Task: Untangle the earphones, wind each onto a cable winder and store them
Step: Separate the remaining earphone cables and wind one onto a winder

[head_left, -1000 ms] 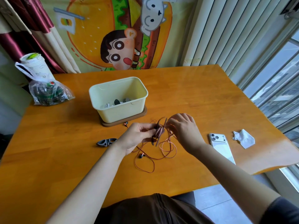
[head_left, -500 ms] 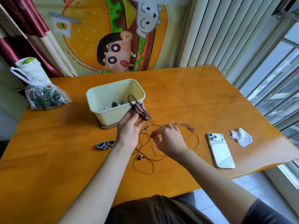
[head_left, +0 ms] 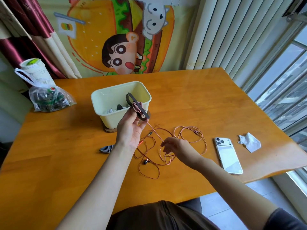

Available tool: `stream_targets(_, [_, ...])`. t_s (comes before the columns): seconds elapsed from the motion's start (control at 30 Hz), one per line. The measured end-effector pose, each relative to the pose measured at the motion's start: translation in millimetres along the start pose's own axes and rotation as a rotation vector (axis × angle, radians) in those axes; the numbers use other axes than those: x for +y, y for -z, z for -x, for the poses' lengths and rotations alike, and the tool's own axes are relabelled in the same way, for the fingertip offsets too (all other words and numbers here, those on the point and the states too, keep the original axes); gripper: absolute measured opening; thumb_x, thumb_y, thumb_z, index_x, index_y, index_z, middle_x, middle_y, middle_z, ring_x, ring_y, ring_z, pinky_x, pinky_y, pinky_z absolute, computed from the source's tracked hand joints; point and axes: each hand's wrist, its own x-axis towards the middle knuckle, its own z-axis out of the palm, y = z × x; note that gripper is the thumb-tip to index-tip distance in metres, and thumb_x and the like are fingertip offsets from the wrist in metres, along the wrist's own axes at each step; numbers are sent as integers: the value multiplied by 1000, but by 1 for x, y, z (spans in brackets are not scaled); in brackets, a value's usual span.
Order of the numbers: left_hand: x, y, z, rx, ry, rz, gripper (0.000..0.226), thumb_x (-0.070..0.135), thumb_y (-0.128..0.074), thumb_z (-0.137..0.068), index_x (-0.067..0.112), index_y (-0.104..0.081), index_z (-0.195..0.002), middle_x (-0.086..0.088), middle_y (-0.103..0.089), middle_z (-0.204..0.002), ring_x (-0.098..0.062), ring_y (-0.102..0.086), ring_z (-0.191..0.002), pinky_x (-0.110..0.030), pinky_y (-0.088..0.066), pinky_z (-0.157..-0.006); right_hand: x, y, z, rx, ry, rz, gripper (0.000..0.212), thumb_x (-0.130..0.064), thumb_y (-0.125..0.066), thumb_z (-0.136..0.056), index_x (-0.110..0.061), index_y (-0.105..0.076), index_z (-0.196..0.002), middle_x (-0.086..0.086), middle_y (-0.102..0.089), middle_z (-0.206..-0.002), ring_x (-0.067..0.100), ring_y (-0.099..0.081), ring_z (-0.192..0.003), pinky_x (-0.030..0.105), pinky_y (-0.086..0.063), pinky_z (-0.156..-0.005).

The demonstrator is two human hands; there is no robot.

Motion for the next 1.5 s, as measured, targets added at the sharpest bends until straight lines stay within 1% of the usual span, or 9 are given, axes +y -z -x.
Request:
stream_targets(0.23, [-3,17,-1,124,-78,-278,26,7,-49,-97,11,-63,-118,-2,-67,-115,-15,-60,-105,-35,-50,-75,28,45,-11,276,-92,66,13,-6,-61,-88,-10,-72,-96,5,-72,-86,16,-68,-79,28,-52,-75])
stream_targets(0.5, [4,56,-12,283,-261,-662,30,5,-51,-97,9,-61,-125,-8,-66,-119,-23,-61,-110,-40,-54,-88,60,94,-11,608,-356,353,34,5,-50,-87,-16,-71,-103,7,-73,-96,31,-65,-89,31,-47,-67])
stream_targets(0.57, [4,60,-12,310,-290,-672,32,3,-51,-96,7,-59,-127,-8,-65,-119,-21,-61,-108,-31,-53,-83,61,100,-11,600,-421,383,43,9,-45,-85,-15,-69,-110,14,-70,-104,36,-63,-93,35,-49,-71])
stream_targets(0.7, [-5,46,-10,241,-255,-642,27,6,-52,-96,16,-66,-118,-3,-68,-116,-21,-61,-112,-47,-49,-98,32,73,-19,377,-331,485,63,14,-41,-81,-8,-42,-140,18,-48,-136,34,-44,-123,35,-34,-102])
stream_targets(0.87, [-18,11,1,127,-232,-558,29,9,-54,-96,33,-70,-97,4,-70,-110,-20,-61,-112,-46,-49,-97,-32,10,-19,246,-18,35,71,15,-44,-80,-8,-26,-145,11,-41,-142,21,-40,-130,16,-32,-98])
stream_targets(0.97, [-20,-3,5,83,-202,-464,26,7,-52,-97,24,-70,-102,-5,-70,-111,-24,-61,-108,-43,-50,-88,-55,-18,-19,84,46,-182,54,-4,-49,-92,-9,-26,-140,8,-61,-122,16,-56,-113,13,-38,-87])
stream_targets(1.1, [-13,-1,2,107,-261,-521,29,5,-54,-95,29,-69,-101,4,-71,-106,-20,-64,-106,-43,-52,-92,-59,-27,-18,223,33,-225,19,-20,-42,-100,-10,-52,-112,-1,-57,-70,17,-52,-59,39,-47,-64])
stream_targets(1.23, [-7,10,-1,185,-296,-600,25,5,-56,-94,23,-67,-108,9,-69,-100,-16,-64,-98,-42,-54,-90,-53,-15,-16,314,81,70,26,-21,-40,-101,-13,-65,-104,-5,-56,-71,3,-41,-47,15,-30,-45])
stream_targets(1.5, [-4,6,-2,328,-122,-287,17,7,-58,-93,19,-68,-102,-1,-68,-101,-18,-61,-96,-34,-54,-75,-51,-10,-6,316,101,176,27,-20,-39,-101,-15,-66,-107,-8,-54,-77,0,-41,-48,10,-28,-45])
